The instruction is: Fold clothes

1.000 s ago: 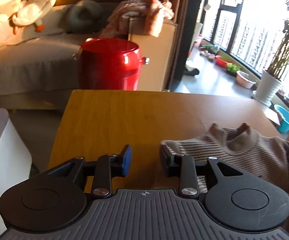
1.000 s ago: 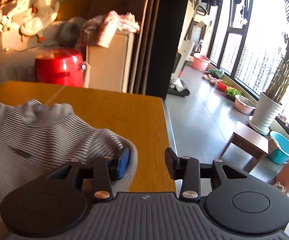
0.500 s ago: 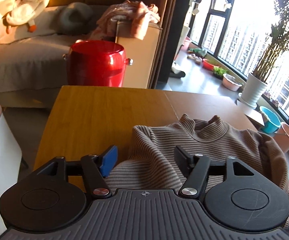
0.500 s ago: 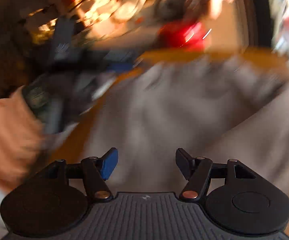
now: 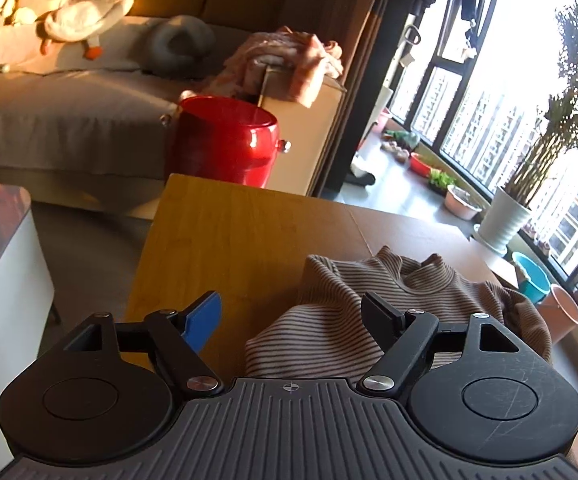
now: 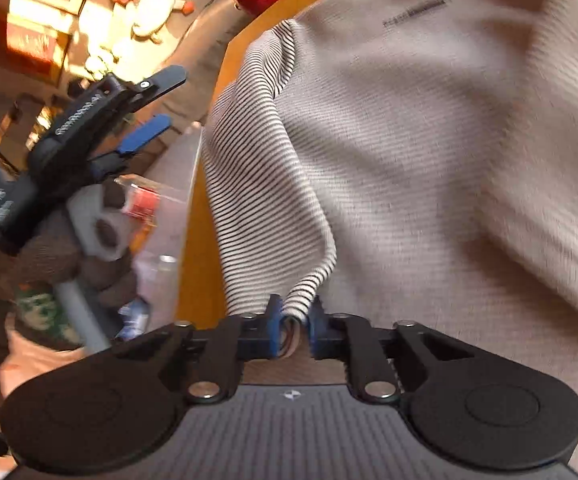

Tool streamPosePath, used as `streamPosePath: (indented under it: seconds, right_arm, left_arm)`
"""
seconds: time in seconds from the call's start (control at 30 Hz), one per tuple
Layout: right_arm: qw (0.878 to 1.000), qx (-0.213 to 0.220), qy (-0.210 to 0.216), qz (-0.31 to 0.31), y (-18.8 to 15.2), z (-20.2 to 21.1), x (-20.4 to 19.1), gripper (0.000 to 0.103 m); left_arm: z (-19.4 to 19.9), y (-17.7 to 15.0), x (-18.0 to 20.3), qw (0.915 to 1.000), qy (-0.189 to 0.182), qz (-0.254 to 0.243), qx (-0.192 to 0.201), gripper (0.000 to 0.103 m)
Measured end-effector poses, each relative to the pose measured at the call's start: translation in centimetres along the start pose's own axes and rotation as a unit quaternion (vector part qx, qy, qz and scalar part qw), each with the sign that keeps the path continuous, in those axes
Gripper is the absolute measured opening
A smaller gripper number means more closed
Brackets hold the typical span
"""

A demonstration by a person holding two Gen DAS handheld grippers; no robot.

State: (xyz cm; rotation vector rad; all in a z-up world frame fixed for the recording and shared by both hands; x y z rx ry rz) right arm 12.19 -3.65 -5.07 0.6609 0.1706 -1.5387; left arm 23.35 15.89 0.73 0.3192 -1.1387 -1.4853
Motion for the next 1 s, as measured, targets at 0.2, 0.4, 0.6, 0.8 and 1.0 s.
streamPosePath:
  seconds: [0.2,0.4,0.6,0.8,1.0]
  right_arm:
    - [0.975,0.185,-0.023,0.125,7.9,7.0,-5.6,0.008]
    - [0.913,0.358,-0.06,0.185,15.7,15.1,-8.1,0.008]
    - [0.899,0.387,-0.119,0.169,20.6,15.4,-5.1,0.008]
    - [0.904,0.362,-0.158,0.162,22.5,11.6,-0.7,0.008]
    - [0.924,0.296,-0.179,0.162,21.2,6.6,5.6,0.01]
  left_arm:
    - [0.9,0.1,-1.4,0.9997,0.008,0.019,0.011,0.088]
    - [1.5,0.2,-2.6,0.9991,0.016,0.036,0.018,0.091]
    - [0.7,-0.1,-2.0,0.9995,0.01,0.03,0.006,0.093]
    - [-0.9,-0.7,-0.4,0.9996,-0.011,0.021,-0.012,0.093]
    - [-3.4,-1.6,4.1,0.9962,-0.07,-0.026,-0.045,0.095]
Point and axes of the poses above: each gripper's, at about its wrist camera, not at the fingertips, and z roughly against the way its jaws point, x to its right, y to its top, the point moved 6 cm from there along -z, roughly the way its jaws point, and after that the axes turned 13 degrees about -y, right-handed, at the moved point
